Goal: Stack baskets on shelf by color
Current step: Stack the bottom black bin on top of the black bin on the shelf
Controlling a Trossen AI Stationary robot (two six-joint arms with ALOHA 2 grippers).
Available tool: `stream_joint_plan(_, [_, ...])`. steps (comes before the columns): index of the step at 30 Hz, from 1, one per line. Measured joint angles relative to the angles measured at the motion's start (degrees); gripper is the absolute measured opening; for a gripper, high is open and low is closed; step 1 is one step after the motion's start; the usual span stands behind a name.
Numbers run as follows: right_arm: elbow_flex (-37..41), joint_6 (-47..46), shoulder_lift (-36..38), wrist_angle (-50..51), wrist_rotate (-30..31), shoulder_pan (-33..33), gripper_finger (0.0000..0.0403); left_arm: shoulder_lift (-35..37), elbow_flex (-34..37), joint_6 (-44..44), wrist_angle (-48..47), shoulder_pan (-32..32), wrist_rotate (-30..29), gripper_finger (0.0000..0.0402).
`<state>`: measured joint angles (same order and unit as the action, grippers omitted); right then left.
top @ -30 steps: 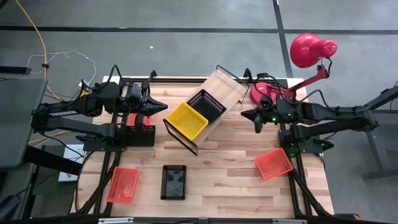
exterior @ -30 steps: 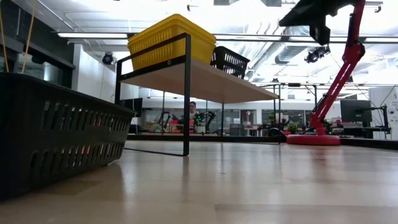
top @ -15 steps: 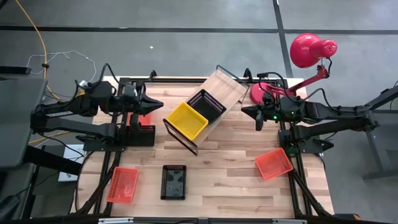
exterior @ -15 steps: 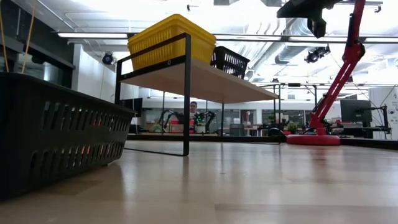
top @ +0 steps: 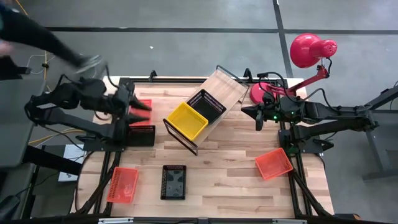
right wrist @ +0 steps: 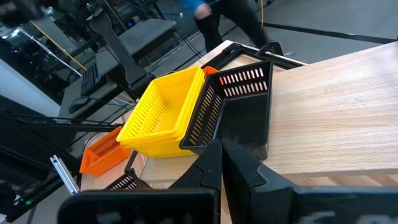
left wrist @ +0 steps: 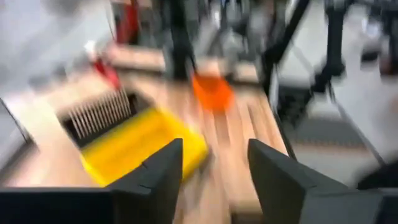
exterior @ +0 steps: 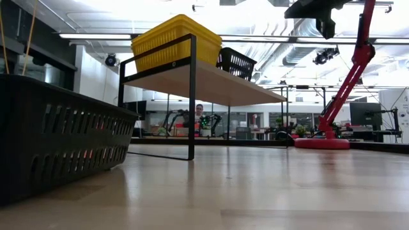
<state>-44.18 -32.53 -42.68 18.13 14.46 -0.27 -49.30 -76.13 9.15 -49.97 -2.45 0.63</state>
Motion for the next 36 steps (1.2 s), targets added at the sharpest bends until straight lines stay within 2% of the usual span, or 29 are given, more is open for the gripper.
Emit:
stream_joint_plan(6, [0.0,0.0,0.0,0.0,0.0,0.0,0.0000,-3.6,0.7,10.5,-16.9,9.3,-0.3,0.0197])
stream_joint_plan(9, [0.0,0.0,0.0,0.0,0.0,0.0,0.0000,-4.7,4.1,17.5,-19.3,13.3,-1.3,0.0197])
stream_joint_plan(12, [0.0,0.0,0.0,0.1,0.0,0.0,0.0000,-5.4,8.9,20.9,-18.4,16.7,-1.6,0.0197])
stream_joint_plan(18, [0.0,0.0,0.0,0.5,0.4,0.0,0.0000,-7.8,20.0,24.4,-6.8,23.5,-1.6,0.0197])
stream_joint_plan(21, [0.0,0.0,-0.1,0.9,0.5,-0.1,0.0000,-10.3,23.8,24.7,2.4,25.9,-4.5,0.0197])
stream_joint_plan(27, [0.0,0.0,-0.1,1.2,0.5,-0.1,0.0000,-19.7,24.7,23.2,14.0,26.9,-14.0,0.0197])
stream_joint_plan(36, [0.0,0.0,-0.1,1.6,0.6,-0.1,0.0000,-35.1,24.5,19.6,25.9,26.8,-15.0,0.0197])
